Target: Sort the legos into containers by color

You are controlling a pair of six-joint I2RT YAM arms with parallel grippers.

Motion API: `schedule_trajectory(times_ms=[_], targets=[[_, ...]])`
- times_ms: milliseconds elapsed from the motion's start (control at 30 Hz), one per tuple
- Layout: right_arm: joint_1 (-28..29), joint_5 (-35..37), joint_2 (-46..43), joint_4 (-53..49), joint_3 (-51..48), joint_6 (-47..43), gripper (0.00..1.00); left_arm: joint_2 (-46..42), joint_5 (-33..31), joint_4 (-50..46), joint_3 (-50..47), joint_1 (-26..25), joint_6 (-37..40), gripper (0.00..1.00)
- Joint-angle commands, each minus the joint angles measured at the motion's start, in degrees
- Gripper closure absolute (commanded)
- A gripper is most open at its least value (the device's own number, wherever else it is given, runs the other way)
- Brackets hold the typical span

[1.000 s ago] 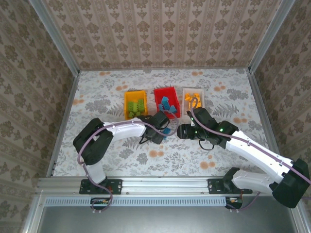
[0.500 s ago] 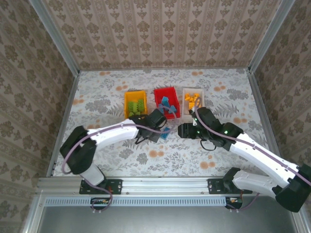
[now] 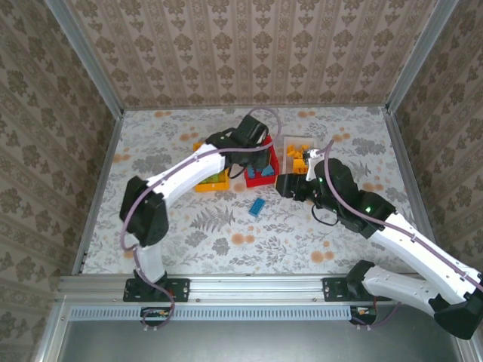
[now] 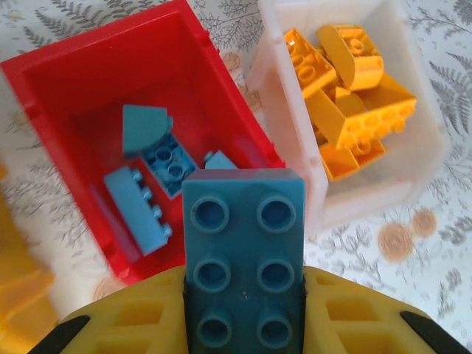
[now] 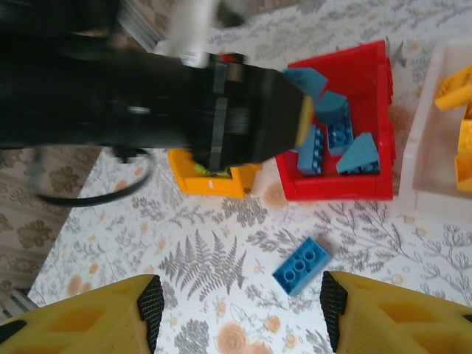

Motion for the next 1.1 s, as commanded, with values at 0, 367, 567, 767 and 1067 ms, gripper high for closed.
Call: schedule_trajectory(times_ms=[0,367,567,767,1067], targets=[[-0.47,2.14,0.41,0.6,2.11,0.56,0.39,4.79,4.16,-1.0,4.37,2.34,-2.02,0.75],[-0.83,1.66,-0.41,-0.06,-0.02,1.9,0.39,14.82,10.67,1.66,10.81,5.37,-2.65,0.6],[-0.84,0.59,1.14,-0.5,-0.33,2.21,0.37,13.58,10.24,1.76,9.91,5.44,-3.09,0.45],[-0.81,-0.6,1.58,-1.67,-1.21,2.79,0.37,8.34,9.57,3.19,6.59,5.49,-3.58,0.46],[1.96,3.08,8.82,-10.54,-3.49,5.82,0.38,-16.91,0.96,8.99,-14.89,4.88,-11.32,0.52]])
